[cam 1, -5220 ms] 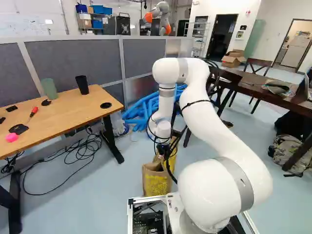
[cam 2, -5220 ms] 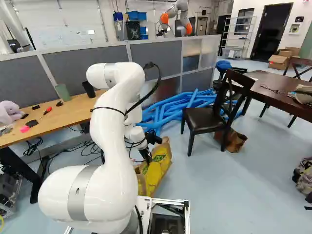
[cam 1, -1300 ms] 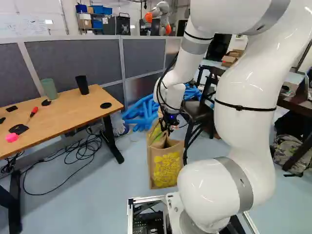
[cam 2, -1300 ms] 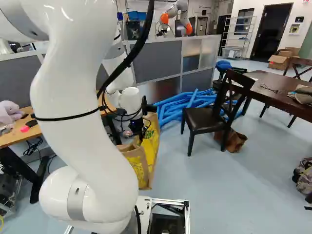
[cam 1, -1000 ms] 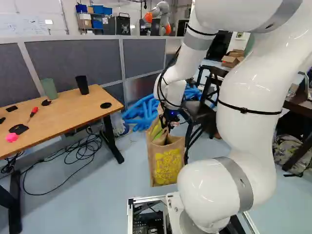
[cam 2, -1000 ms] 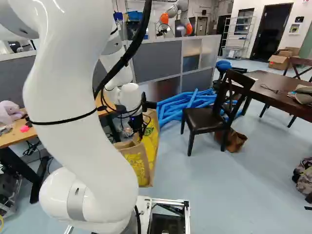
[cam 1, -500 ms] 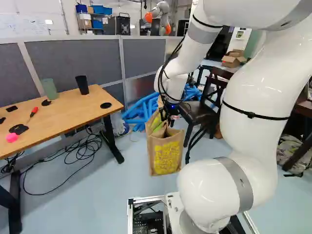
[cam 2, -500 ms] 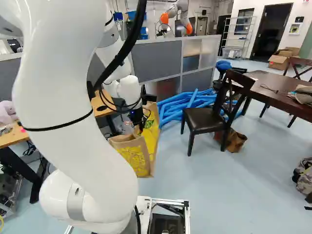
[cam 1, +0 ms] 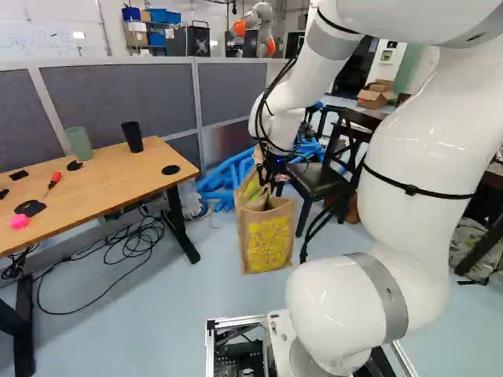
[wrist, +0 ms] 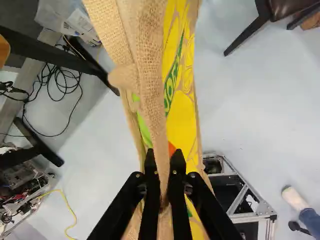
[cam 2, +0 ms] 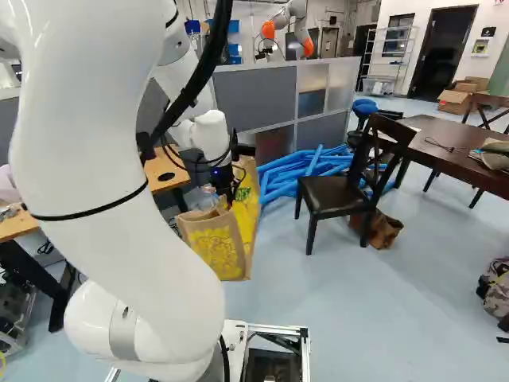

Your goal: Pick up the bag on the ground and place it on the table

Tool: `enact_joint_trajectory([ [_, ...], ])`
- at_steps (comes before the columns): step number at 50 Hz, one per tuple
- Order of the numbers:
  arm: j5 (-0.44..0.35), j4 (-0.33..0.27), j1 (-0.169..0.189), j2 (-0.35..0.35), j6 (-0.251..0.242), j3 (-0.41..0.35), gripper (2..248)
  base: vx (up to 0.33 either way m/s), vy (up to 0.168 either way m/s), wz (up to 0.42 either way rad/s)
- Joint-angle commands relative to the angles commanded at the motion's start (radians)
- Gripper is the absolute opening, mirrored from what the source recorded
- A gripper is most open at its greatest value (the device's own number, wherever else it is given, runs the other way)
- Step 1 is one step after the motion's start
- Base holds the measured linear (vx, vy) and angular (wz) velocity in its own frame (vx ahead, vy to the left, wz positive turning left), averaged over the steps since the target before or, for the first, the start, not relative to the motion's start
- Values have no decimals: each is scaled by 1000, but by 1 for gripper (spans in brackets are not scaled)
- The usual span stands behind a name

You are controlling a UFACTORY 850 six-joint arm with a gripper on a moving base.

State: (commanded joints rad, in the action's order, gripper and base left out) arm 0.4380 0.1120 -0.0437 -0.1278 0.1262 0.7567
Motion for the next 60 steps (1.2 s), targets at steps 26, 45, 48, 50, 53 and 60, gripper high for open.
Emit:
enact_joint_trajectory([
  [26,129,0,4,19,0,73,23,0,0,0],
  [45,230,0,7,28,0,133,23,0,0,0],
  [48,244,0,7,29,0,143,23,0,0,0],
  [50,254,0,7,30,0,150,23,0,0,0],
  [53,266,0,8,31,0,160,23,0,0,0],
  [60,295,0,9,32,0,183,23,0,0,0],
])
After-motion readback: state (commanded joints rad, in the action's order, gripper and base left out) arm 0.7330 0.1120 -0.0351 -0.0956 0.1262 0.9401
